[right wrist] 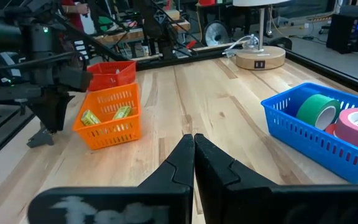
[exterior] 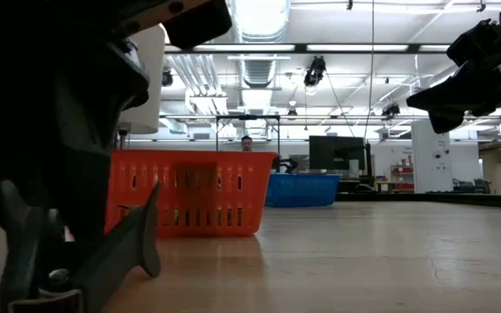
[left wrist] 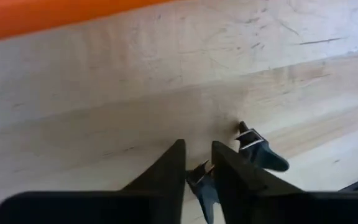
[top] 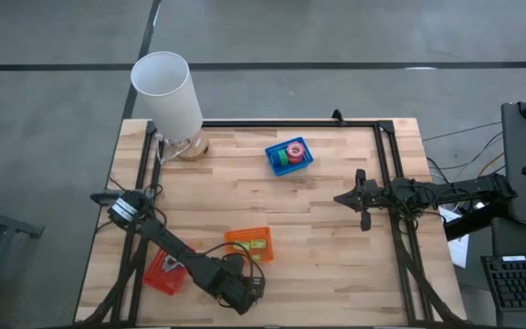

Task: Pick and place Stapler, Stapler remover, tape
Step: Put the black staple remover into the red bin

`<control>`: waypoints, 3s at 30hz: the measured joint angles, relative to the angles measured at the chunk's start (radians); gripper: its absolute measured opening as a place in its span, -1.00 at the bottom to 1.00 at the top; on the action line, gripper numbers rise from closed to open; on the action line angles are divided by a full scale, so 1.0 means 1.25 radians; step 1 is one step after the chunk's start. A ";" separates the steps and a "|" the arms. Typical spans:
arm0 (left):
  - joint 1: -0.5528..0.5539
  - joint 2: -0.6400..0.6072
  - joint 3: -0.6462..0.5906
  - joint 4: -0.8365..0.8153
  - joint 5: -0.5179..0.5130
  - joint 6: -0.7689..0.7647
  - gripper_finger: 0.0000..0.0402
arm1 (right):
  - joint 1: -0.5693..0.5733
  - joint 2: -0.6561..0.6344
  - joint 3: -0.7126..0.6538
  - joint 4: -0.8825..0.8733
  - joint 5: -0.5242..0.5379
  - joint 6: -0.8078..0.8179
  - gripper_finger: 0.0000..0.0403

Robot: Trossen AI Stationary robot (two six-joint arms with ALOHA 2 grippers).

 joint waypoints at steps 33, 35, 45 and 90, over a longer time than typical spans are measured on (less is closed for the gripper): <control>-0.019 -0.035 0.046 -0.041 0.013 -0.018 -0.74 | 0.000 0.000 0.000 0.000 0.000 0.000 -0.96; -0.029 -0.037 0.059 -0.045 0.014 -0.041 -0.61 | 0.000 0.000 0.000 0.000 0.000 0.000 -0.96; -0.051 -0.039 0.069 -0.051 0.022 -0.165 -0.05 | 0.000 0.001 0.000 0.000 0.000 0.000 -0.96; -0.026 -0.034 -0.068 0.083 0.046 -0.124 -0.51 | 0.000 0.000 0.000 0.000 0.000 0.000 -0.96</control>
